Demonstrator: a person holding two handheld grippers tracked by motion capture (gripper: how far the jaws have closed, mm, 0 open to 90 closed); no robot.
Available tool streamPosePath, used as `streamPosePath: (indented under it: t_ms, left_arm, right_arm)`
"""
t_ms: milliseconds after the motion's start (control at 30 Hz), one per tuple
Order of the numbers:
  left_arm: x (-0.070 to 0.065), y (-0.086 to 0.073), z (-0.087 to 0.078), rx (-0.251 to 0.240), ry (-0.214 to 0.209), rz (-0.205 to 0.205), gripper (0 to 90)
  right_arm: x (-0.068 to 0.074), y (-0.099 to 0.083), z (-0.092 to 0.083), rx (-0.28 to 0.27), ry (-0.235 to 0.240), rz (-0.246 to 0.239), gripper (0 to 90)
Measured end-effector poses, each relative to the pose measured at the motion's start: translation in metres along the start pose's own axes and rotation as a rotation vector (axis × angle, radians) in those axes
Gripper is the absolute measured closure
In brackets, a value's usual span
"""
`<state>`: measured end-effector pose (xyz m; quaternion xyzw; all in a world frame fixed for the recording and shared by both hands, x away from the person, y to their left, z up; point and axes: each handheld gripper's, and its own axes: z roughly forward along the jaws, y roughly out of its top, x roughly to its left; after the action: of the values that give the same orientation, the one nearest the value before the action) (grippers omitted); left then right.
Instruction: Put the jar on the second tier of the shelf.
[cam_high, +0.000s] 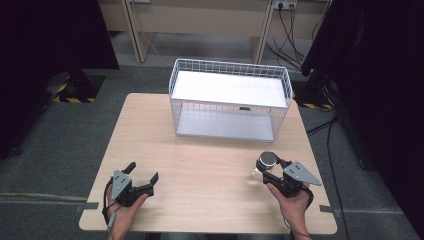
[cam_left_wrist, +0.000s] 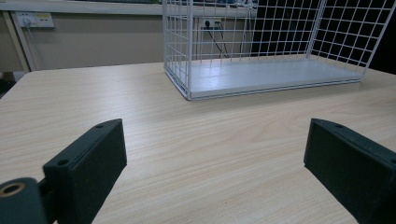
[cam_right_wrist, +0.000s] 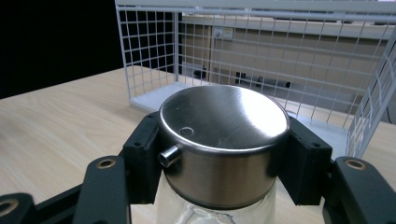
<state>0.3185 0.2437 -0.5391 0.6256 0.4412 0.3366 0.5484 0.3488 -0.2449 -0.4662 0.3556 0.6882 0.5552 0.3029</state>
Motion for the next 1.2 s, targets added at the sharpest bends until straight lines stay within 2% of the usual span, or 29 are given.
streamPosePath:
  t_ms: [1200]
  left_arm:
    - [-0.001,0.000,0.001,0.007,0.005,0.012,5.7]
  right_arm:
    - [-0.014,0.085,0.028,-0.083,-0.018,-0.042,40.2]
